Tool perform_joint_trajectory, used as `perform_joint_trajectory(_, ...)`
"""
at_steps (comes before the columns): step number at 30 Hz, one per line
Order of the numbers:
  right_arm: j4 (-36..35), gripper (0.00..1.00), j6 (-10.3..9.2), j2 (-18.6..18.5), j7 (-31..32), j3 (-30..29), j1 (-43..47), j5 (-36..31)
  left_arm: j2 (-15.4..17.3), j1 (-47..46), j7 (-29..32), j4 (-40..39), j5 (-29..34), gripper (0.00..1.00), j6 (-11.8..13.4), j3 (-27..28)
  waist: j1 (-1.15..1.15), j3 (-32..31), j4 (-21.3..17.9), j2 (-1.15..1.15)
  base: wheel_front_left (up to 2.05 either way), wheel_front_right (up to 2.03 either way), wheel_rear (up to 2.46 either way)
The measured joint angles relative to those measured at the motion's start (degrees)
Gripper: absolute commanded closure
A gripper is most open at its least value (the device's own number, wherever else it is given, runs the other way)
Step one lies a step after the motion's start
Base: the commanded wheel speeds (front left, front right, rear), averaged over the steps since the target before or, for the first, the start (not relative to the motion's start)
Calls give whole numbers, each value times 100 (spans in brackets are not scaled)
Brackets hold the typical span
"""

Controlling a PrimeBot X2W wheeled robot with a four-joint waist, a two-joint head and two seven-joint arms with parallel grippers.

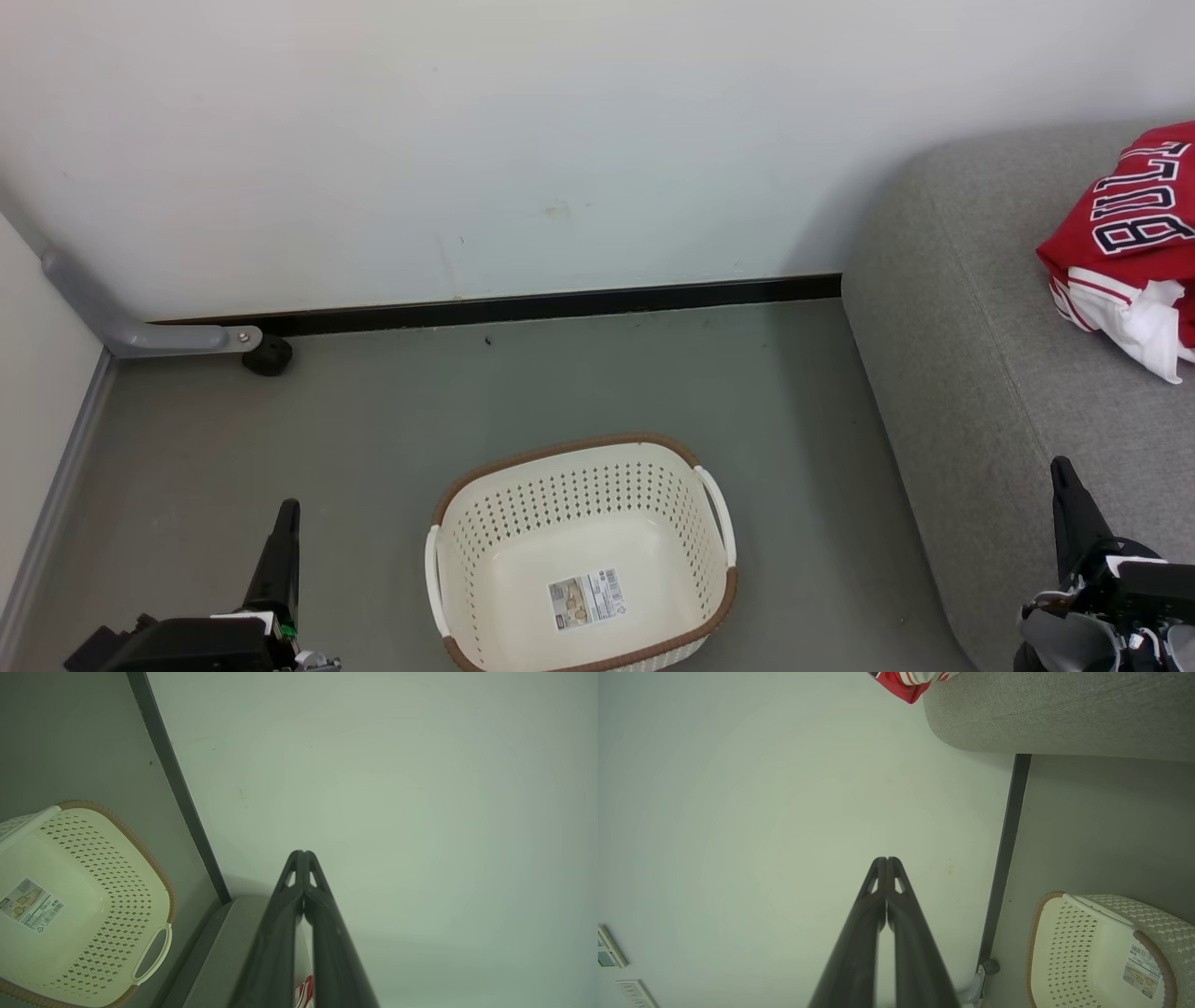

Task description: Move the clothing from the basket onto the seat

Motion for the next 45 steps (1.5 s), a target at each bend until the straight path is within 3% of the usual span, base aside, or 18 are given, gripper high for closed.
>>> perform_joint_trajectory(45, -3, 100, 0, 0, 0, 1, 9, 0, -1, 0, 0, -4, 0, 100, 0, -1, 0, 0, 0, 0, 0, 0, 0)
